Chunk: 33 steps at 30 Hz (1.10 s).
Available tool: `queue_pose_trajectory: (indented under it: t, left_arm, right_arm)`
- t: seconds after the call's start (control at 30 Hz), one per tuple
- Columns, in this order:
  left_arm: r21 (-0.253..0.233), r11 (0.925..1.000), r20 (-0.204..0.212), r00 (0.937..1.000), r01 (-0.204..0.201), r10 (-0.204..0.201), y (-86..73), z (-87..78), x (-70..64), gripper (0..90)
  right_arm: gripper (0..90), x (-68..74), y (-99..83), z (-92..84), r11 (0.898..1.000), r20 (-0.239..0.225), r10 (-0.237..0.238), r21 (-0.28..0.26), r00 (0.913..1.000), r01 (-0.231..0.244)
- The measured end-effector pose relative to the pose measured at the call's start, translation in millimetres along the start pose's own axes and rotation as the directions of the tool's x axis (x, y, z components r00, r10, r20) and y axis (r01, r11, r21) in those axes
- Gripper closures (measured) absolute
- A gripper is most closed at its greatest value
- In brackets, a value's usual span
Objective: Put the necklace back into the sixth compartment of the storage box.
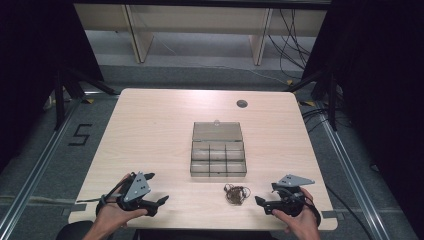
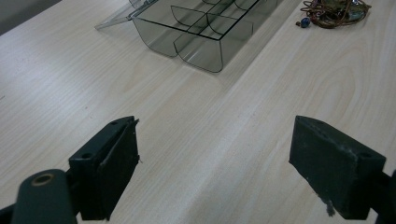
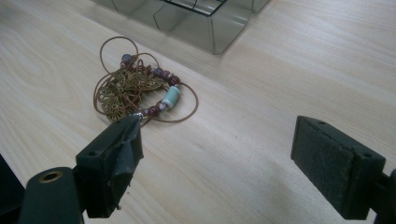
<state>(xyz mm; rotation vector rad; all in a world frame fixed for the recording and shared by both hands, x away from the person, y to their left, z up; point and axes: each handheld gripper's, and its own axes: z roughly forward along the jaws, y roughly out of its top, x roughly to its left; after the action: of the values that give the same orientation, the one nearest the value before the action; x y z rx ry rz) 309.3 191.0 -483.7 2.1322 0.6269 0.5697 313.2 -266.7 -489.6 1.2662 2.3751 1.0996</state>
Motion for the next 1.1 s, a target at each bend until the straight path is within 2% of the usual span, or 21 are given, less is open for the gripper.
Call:
queue_pose_trajectory:
  t: [0.07, 0.17, 0.2, 0.33, 0.43, 0.47, 0.5, 0.53, 0.57, 0.6, 0.63, 0.67, 0.7, 0.77, 0.8, 0.83, 0.87, 0.93, 0.97, 1.03, 1.1]
  left_arm:
    - [-0.003, 0.9999, 0.000, 0.9999, 0.011, -0.011, -0.3, -0.1, -0.8, 15.0]
    - [0.008, 1.0000, -0.004, 1.0000, -0.005, 0.005, -0.6, -1.3, 0.7, 15.0]
    - [0.008, 1.0000, -0.004, 1.0000, -0.005, 0.005, -0.6, -1.3, 0.7, 15.0]
    - [0.010, 0.9999, -0.008, 1.0000, -0.002, 0.002, -1.3, -1.9, 0.4, 15.0]
    - [0.011, 0.9999, -0.008, 1.0000, -0.001, 0.002, -1.5, -1.9, 0.3, 15.0]
    - [0.008, 0.9999, -0.007, 0.9999, 0.010, -0.010, -2.1, -1.5, -0.1, 15.0]
    - [-0.010, 0.9993, -0.004, 0.9994, 0.035, -0.035, -2.3, -0.5, -1.8, 15.0]
    - [-0.010, 0.9993, -0.004, 0.9994, 0.035, -0.035, -2.3, -0.5, -1.8, 15.0]
    - [-0.005, 0.9995, -0.005, 0.9995, 0.031, -0.031, -2.5, -0.8, -1.3, 15.0]
    - [0.000, 0.9997, -0.007, 0.9997, 0.025, -0.025, -2.6, -1.1, -0.7, 15.0]
    - [0.000, 0.9997, -0.008, 0.9997, 0.025, -0.025, -2.7, -1.0, -0.7, 15.0]
    - [0.001, 0.9997, -0.008, 0.9997, 0.025, -0.025, -2.7, -1.0, -0.8, 15.0]
    - [0.000, 0.9997, -0.007, 0.9997, 0.025, -0.025, -2.7, -1.0, -1.0, 15.0]
    - [0.000, 0.9997, -0.008, 0.9996, 0.025, -0.025, -2.7, -1.3, -1.0, 15.0]
    - [0.000, 0.9997, -0.008, 0.9996, 0.025, -0.025, -2.7, -1.3, -1.0, 15.0]
    - [0.000, 0.9997, -0.008, 0.9996, 0.025, -0.025, -2.7, -1.3, -0.9, 15.0]
    - [0.000, 0.9997, -0.008, 0.9996, 0.025, -0.025, -2.8, -1.3, -0.9, 15.0]
    - [0.016, 0.9998, -0.009, 0.9999, 0.009, -0.009, -2.6, -2.1, 0.1, 15.0]
    - [0.007, 0.9998, -0.008, 0.9998, 0.019, -0.018, -2.8, -1.5, -0.7, 15.0]
    - [0.015, 0.9999, -0.008, 1.0000, 0.003, -0.003, -2.6, -2.1, 0.2, 15.0]
    - [0.015, 0.9999, -0.006, 1.0000, 0.001, -0.001, -2.8, -2.1, 0.2, 15.0]
  right_arm:
    - [17.4, -0.5, 0.2, 1.0, 1.000, -0.009, 0.000, -0.004, 1.0000, 0.000]
    - [17.5, 0.0, 0.9, 1.0, 1.000, -0.003, 0.000, 0.007, 1.0000, 0.000]
    - [17.5, -0.7, 1.1, 2.5, 1.000, -0.016, -0.008, 0.000, 0.9998, 0.008]
    - [17.5, 1.6, 2.8, 2.6, 1.000, -0.018, 0.001, 0.022, 0.9998, 0.000]
    - [17.6, 1.4, 5.1, 3.8, 0.999, -0.040, -0.032, 0.032, 0.9987, 0.033]
    - [17.6, 4.1, 5.7, 4.2, 0.999, -0.027, -0.020, 0.025, 0.9994, 0.021]
    - [17.5, 4.2, 7.5, 2.4, 0.998, -0.031, -0.035, 0.052, 0.9989, 0.037]
    - [17.5, 4.2, 7.5, 2.4, 0.998, -0.031, -0.035, 0.052, 0.9989, 0.037]
    - [17.5, 5.3, 6.4, 6.6, 0.999, -0.034, -0.034, 0.011, 0.9988, 0.035]
    - [17.4, 9.7, 10.8, 3.9, 0.997, -0.039, -0.032, 0.065, 0.9987, 0.034]
    - [17.4, 10.7, 12.5, 4.1, 0.996, -0.043, -0.048, 0.073, 0.9980, 0.051]
    - [17.3, 12.4, 13.9, 4.6, 0.996, -0.047, -0.044, 0.078, 0.9979, 0.047]
    - [17.2, 14.5, 16.7, 4.0, 0.993, -0.049, -0.059, 0.103, 0.9970, 0.064]
    - [17.2, 18.1, 18.8, 8.1, 0.992, -0.055, -0.087, 0.087, 0.9947, 0.091]
    - [17.1, 21.2, 22.1, 7.0, 0.988, -0.065, -0.085, 0.122, 0.9943, 0.093]
    - [17.1, 23.7, 23.4, 11.3, 0.986, -0.067, -0.119, 0.111, 0.9907, 0.126]
    - [17.1, 27.2, 25.6, 11.3, 0.985, -0.075, -0.105, 0.129, 0.9917, 0.114]
    - [17.1, 32.2, 29.7, 16.3, 0.975, -0.072, -0.149, 0.155, 0.9862, 0.159]
    - [17.1, 36.0, 32.4, 19.2, 0.970, -0.064, -0.165, 0.170, 0.9842, 0.174]
    - [17.2, 38.8, 33.7, 22.9, 0.969, -0.056, -0.175, 0.168, 0.9829, 0.182]
    - [17.5, 44.2, 40.2, 26.3, 0.956, -0.074, -0.204, 0.201, 0.9762, 0.215]
